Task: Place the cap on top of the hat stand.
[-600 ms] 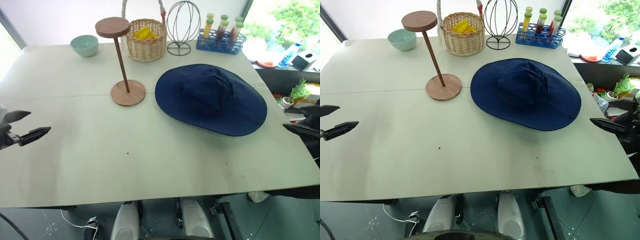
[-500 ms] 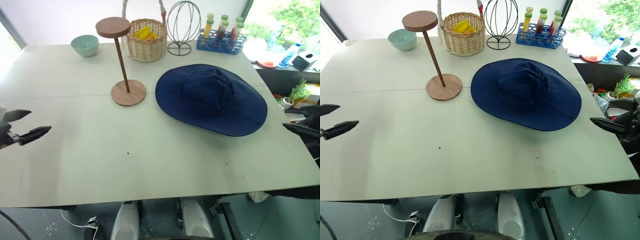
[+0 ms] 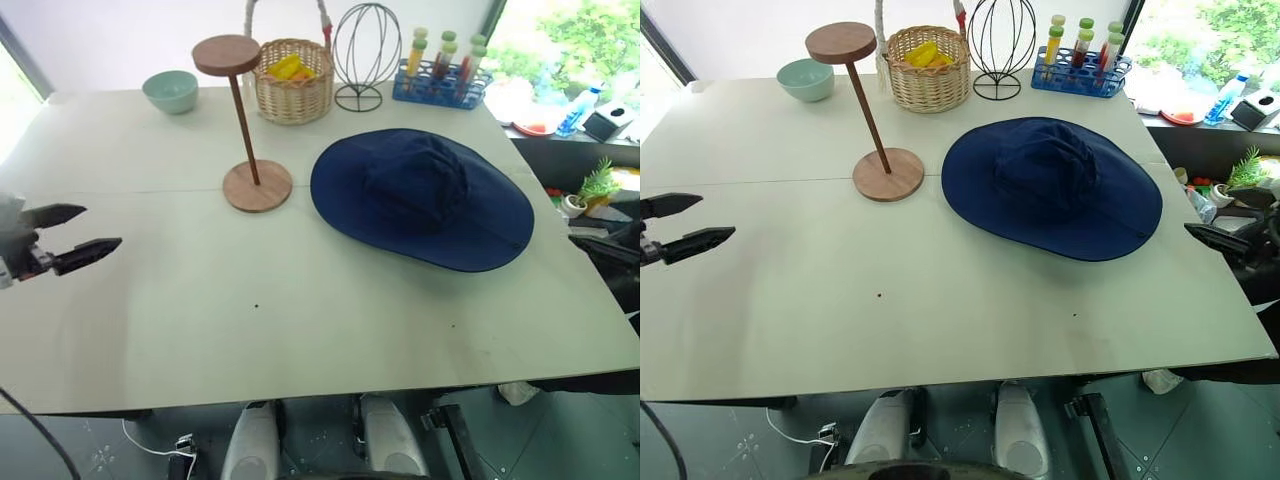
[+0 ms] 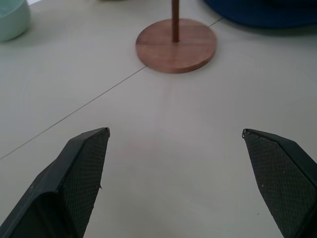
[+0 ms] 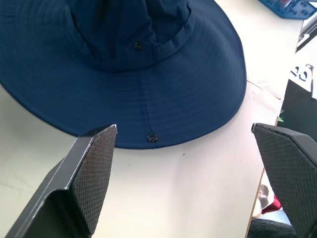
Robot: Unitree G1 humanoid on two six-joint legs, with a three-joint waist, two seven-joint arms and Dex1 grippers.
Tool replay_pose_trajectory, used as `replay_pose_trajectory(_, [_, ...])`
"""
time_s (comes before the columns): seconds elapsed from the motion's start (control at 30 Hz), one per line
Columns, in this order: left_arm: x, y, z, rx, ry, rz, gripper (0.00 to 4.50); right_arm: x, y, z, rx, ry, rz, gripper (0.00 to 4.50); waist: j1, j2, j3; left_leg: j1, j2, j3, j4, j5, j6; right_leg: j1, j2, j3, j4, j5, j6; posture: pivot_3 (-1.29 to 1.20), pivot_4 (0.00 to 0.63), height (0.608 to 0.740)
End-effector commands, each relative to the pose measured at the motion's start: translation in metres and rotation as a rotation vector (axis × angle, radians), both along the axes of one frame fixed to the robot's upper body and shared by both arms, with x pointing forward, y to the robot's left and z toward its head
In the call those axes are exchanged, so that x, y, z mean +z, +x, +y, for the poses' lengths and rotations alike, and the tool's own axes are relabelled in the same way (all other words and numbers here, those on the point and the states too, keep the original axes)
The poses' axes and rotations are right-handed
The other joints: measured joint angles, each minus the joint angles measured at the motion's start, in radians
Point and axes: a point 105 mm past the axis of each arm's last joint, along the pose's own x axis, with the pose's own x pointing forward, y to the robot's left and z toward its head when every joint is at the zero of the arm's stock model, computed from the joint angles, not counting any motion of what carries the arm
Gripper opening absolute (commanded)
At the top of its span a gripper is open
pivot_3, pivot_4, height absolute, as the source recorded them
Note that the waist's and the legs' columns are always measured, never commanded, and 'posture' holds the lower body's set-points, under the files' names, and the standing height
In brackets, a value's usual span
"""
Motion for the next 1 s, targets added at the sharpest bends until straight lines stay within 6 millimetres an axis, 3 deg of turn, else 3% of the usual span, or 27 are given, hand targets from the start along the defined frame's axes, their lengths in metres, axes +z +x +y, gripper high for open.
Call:
replay_pose_trajectory(0.03, [0.027, -0.002, -0.04, -0.196, -0.01, -0.003, 4.5, 0.022, -0.003, 0.027, 0.076, -0.118, -0.08, 4.46, 0.003, 0.0, 0.0, 0.0, 0.0, 0.0, 0.0, 0.0, 0.0, 0.0, 0.0, 0.0, 0.001, 0.0, 0.0, 0.0, 0.15, 0.74])
replay_pose_trajectory(0.23, [0.037, -0.013, -0.094, -0.508, 0.008, 0.086, 4.5, 0.016, -0.012, 0.09, 0.183, -0.205, -0.088, 4.46, 0.0, 0.0, 0.0, 0.0, 0.0, -0.001, 0.0, 0.0, 0.0, 0.001, 0.001, 0.0, 0.001, 0.0, 0.001, 0.0, 0.15, 0.74])
replay_pose_trajectory(0.33, [0.035, -0.012, -0.121, -0.649, 0.047, 0.105, 4.5, 0.0, -0.016, 0.123, 0.204, -0.255, -0.084, 4.46, 0.003, 0.0, 0.0, 0.001, 0.0, -0.001, 0.002, 0.0, 0.0, 0.001, 0.001, 0.0, 0.003, 0.0, 0.001, 0.0, 0.15, 0.74])
replay_pose_trajectory(0.57, [0.038, -0.004, -0.149, -0.767, 0.035, 0.109, 4.5, -0.046, -0.003, 0.139, 0.118, -0.434, -0.095, 4.46, 0.003, -0.002, -0.001, 0.0, -0.002, -0.003, 0.006, 0.0, 0.0, 0.004, 0.001, 0.001, 0.001, 0.0, 0.001, 0.0, 0.15, 0.74])
replay_pose_trajectory(1.0, [0.043, -0.001, -0.157, -0.776, 0.02, 0.097, 4.5, -0.094, 0.032, 0.146, 0.053, -0.647, -0.155, 4.46, 0.001, -0.004, -0.001, 0.0, -0.002, -0.006, 0.007, 0.0, 0.001, 0.005, 0.003, 0.001, 0.003, -0.001, 0.001, 0.0, 0.15, 0.74])
